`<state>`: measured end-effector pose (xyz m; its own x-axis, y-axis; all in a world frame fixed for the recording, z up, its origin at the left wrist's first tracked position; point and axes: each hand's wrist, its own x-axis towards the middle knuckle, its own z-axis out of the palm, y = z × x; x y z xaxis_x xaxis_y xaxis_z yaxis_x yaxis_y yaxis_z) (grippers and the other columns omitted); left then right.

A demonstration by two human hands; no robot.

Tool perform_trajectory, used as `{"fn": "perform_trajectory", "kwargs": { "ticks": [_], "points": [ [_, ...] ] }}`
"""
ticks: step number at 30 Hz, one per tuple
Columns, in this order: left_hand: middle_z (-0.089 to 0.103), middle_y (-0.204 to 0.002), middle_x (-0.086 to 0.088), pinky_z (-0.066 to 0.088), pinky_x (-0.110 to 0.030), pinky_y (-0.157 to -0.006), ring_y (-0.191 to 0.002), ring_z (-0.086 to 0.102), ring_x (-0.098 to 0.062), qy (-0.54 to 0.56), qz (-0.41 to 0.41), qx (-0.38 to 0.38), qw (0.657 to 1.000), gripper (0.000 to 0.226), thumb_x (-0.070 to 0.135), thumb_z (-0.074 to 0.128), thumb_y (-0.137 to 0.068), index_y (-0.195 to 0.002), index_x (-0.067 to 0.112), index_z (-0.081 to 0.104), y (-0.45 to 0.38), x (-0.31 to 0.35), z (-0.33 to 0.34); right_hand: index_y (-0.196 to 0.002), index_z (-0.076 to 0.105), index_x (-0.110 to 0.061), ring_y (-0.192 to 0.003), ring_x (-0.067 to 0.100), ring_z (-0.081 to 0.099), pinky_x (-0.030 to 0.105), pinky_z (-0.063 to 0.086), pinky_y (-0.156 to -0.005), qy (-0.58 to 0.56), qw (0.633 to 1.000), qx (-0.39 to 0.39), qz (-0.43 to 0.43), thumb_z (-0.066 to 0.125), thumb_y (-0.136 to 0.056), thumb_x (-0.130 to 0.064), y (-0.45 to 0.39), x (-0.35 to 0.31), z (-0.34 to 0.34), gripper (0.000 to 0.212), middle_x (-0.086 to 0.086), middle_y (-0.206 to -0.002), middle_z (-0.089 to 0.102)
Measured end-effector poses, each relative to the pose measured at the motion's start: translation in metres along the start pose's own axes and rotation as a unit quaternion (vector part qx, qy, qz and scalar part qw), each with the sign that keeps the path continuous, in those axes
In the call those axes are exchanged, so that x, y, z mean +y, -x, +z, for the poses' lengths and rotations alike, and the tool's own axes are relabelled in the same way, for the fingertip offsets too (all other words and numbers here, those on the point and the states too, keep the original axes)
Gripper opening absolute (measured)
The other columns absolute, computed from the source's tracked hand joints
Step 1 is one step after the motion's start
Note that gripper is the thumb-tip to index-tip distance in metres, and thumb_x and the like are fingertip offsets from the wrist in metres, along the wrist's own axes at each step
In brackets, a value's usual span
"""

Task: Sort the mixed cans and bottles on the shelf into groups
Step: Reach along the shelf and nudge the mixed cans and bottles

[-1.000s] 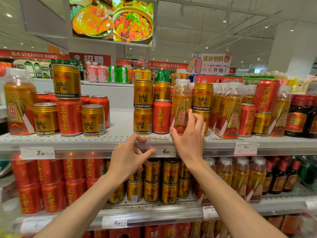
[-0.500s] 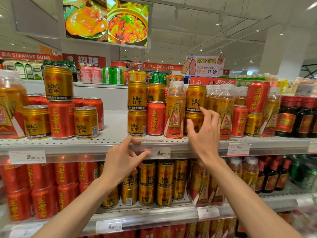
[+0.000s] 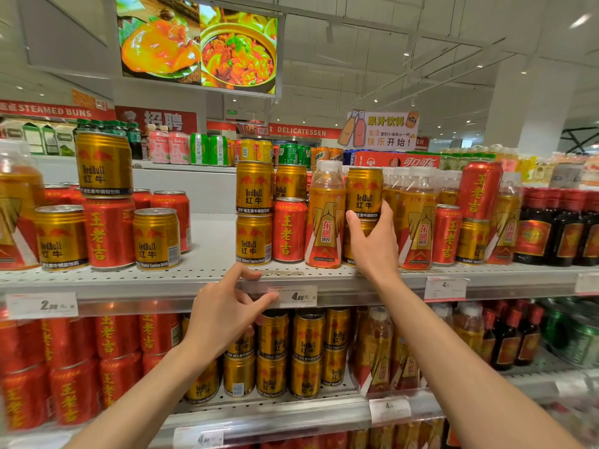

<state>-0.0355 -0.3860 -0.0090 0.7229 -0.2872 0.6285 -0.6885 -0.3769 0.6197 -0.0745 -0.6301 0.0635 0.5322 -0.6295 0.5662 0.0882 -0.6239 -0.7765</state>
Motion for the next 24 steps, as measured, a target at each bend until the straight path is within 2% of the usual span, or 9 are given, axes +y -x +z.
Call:
{"fn": "perform_trajectory", "kwargs": {
  "ticks": [6,10,12,14,16,19,22,24],
  "points": [
    [0.070,-0.051,0.015,0.062,-0.035,-0.066,-0.041,0.066,-0.004,0.000,0.003,0.002,1.000,0.031,0.044,0.081,-0.083,-0.101,0.032,0.058,0.000,0.000,0.000,-0.161,0.008,-0.028,-0.146,0.022,0.037,0.053,0.035,-0.117,0.018,0.997,-0.067,-0.020,0.050,-0.096,-0.060,-0.002,0.005,-0.017,0.084,-0.002,-0.162,0.034],
    [0.070,-0.050,0.016,0.062,-0.034,-0.066,-0.041,0.066,-0.004,0.001,0.007,0.006,1.000,0.031,0.044,0.081,-0.083,-0.101,0.031,0.058,0.001,0.000,0.001,-0.159,-0.009,-0.039,-0.138,0.022,0.048,0.056,0.029,-0.120,0.086,0.984,-0.149,-0.053,0.061,-0.095,-0.048,-0.001,0.018,-0.037,0.095,-0.006,-0.159,0.039],
    [0.070,-0.050,0.016,0.062,-0.034,-0.066,-0.041,0.066,-0.003,-0.003,0.009,0.008,1.000,0.032,0.044,0.081,-0.083,-0.101,0.031,0.059,0.001,0.000,0.001,-0.157,-0.015,-0.041,-0.120,0.018,0.058,0.045,0.033,-0.117,0.103,0.974,-0.194,-0.053,0.068,-0.093,-0.040,0.002,0.024,-0.045,0.105,-0.005,-0.159,0.039],
    [0.070,-0.051,0.016,0.062,-0.034,-0.066,-0.041,0.066,-0.003,-0.005,0.009,0.007,1.000,0.032,0.045,0.081,-0.083,-0.101,0.030,0.059,0.001,-0.001,0.001,-0.157,-0.017,-0.038,-0.109,0.007,0.053,0.031,0.039,-0.101,0.100,0.968,-0.226,-0.050,0.072,-0.092,-0.031,0.005,0.028,-0.049,0.110,-0.004,-0.161,0.034],
    [0.070,-0.051,0.015,0.062,-0.035,-0.068,-0.041,0.066,-0.002,-0.007,0.011,0.008,1.000,0.033,0.045,0.081,-0.083,-0.101,0.030,0.059,0.001,-0.001,0.001,-0.159,-0.013,-0.034,-0.110,0.004,0.048,0.028,0.039,-0.098,0.099,0.968,-0.223,-0.055,0.073,-0.091,-0.026,0.006,0.030,-0.049,0.110,-0.004,-0.160,0.035],
    [0.070,-0.050,0.015,0.062,-0.035,-0.071,-0.043,0.067,-0.001,-0.013,0.014,0.013,1.000,0.033,0.045,0.081,-0.082,-0.102,0.030,0.059,0.001,-0.001,0.001,-0.161,0.004,-0.025,-0.119,0.008,0.052,0.027,0.039,-0.101,0.102,0.972,-0.203,-0.062,0.075,-0.089,-0.026,0.006,0.031,-0.045,0.102,-0.002,-0.153,0.046],
    [0.070,-0.050,0.015,0.062,-0.035,-0.072,-0.045,0.067,-0.001,-0.012,0.013,0.012,1.000,0.033,0.046,0.081,-0.083,-0.102,0.031,0.058,0.001,-0.001,0.002,-0.156,0.025,-0.026,-0.127,0.018,0.055,0.036,0.045,-0.108,0.116,0.976,-0.177,-0.054,0.078,-0.085,-0.034,0.006,0.033,-0.040,0.088,0.001,-0.143,0.054],
    [0.070,-0.050,0.014,0.062,-0.035,-0.073,-0.046,0.067,0.000,-0.015,0.016,0.013,1.000,0.033,0.046,0.080,-0.083,-0.103,0.031,0.058,0.002,-0.001,0.001,-0.152,0.031,-0.029,-0.128,0.019,0.055,0.046,0.047,-0.109,0.110,0.978,-0.168,-0.050,0.079,-0.080,-0.042,0.008,0.032,-0.040,0.088,-0.001,-0.143,0.053]
  ]
}}
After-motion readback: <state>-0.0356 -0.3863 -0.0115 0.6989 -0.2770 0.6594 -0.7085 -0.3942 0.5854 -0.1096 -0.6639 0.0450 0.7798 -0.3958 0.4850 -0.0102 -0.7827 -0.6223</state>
